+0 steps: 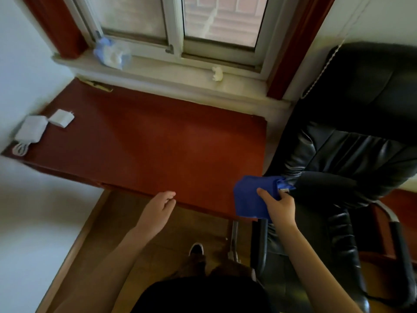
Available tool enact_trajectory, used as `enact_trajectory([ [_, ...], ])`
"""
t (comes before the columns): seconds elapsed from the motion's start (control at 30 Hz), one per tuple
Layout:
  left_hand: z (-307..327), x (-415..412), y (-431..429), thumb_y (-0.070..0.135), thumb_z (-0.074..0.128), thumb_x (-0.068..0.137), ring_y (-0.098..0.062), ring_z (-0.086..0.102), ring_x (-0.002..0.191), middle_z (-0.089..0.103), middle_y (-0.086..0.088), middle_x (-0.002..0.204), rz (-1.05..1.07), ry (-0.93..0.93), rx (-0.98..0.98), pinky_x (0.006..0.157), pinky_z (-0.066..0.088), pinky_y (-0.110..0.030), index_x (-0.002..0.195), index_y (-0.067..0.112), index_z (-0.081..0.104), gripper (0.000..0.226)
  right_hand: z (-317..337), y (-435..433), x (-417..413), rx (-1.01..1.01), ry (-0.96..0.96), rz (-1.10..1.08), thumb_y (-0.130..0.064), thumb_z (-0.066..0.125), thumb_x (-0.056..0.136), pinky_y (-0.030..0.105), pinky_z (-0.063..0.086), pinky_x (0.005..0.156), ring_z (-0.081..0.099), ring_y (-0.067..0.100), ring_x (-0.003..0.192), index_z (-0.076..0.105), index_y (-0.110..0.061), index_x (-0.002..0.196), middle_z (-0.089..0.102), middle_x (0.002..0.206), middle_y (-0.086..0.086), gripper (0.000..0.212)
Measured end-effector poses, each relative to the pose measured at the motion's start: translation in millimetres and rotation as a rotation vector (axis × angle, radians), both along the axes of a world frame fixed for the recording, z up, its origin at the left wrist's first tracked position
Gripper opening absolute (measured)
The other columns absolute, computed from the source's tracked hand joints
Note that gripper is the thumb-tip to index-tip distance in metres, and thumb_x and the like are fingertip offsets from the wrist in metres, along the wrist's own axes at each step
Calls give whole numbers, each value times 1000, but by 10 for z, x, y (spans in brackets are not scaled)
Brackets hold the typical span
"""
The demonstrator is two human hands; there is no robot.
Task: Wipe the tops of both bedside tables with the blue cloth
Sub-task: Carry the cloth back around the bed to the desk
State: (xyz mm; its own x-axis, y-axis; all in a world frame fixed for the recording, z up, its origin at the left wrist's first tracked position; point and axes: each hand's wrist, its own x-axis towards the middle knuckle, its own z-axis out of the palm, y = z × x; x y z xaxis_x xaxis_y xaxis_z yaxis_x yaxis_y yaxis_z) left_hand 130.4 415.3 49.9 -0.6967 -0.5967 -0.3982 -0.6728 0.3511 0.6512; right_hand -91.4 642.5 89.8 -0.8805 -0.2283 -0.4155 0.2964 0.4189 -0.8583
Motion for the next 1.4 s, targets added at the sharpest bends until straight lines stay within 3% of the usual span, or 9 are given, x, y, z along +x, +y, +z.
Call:
enact_trajectory([
  [0.17,-105,-778,-440,33,41,101,-15,37,141,42,0,152,-165,31,-250,116,31,-35,148,19,37,49,0,-713,-334,-95,6,16,-26,73,82,27,55,65,68,14,81,64,-16,98,69,91,-4,21],
  [0.3,-458,-1214,-642,40,36,101,-21,22,149,29,-1,159,-257,2,-407,121,20,-42,152,23,24,56,-337,-1052,-574,-77,-51,22,-27,72,83,17,53,57,65,9,76,61,-24,88,67,88,-9,12],
  [0.47,-956,-1381,-734,44,37,98,-26,14,151,22,-4,162,-375,-117,-525,122,14,-46,153,24,24,60,-933,-991,-717,350,-21,84,-30,72,81,21,39,52,65,27,87,62,-2,101,63,91,7,35],
  [0.6,-1101,-1357,-734,44,36,98,-29,19,149,27,-7,160,-390,-133,-548,121,16,-47,151,21,30,58,-979,-898,-712,561,109,136,-39,72,78,30,46,78,56,32,104,49,-2,124,56,116,17,63],
  [0.67,-1113,-1372,-745,46,32,98,-29,20,149,28,-7,159,-394,-133,-557,121,17,-47,151,22,30,58,-987,-893,-650,658,331,157,-43,70,77,41,45,94,46,35,116,39,-6,136,45,128,19,76],
  [0.77,-1148,-1470,-805,47,29,97,-27,19,149,27,-5,160,-399,-140,-571,121,16,-47,152,25,27,59,-1121,-995,-566,636,700,483,-44,56,87,49,36,110,36,33,136,37,-19,144,41,146,13,65],
  [0.83,-1181,-1581,-858,46,32,98,-27,19,149,27,-4,160,-389,-122,-580,121,16,-47,152,26,27,58,-1263,-1113,-556,644,708,697,-47,43,93,50,21,118,19,27,147,30,-29,148,30,157,2,60],
  [1.0,-1252,-1792,-900,41,37,99,-26,20,149,30,-3,159,-355,-69,-596,121,16,-48,151,25,31,55,-1503,-1367,-784,735,714,789,-55,28,96,50,14,119,10,22,150,17,-37,151,21,160,-6,59],
  [1.4,-1316,-1804,-909,45,33,98,-24,21,149,31,-2,158,-327,-58,-617,120,18,-49,151,29,32,55,-1549,-2163,-2126,729,790,715,-57,27,95,47,7,121,12,22,149,21,-37,150,24,159,-7,58],
])
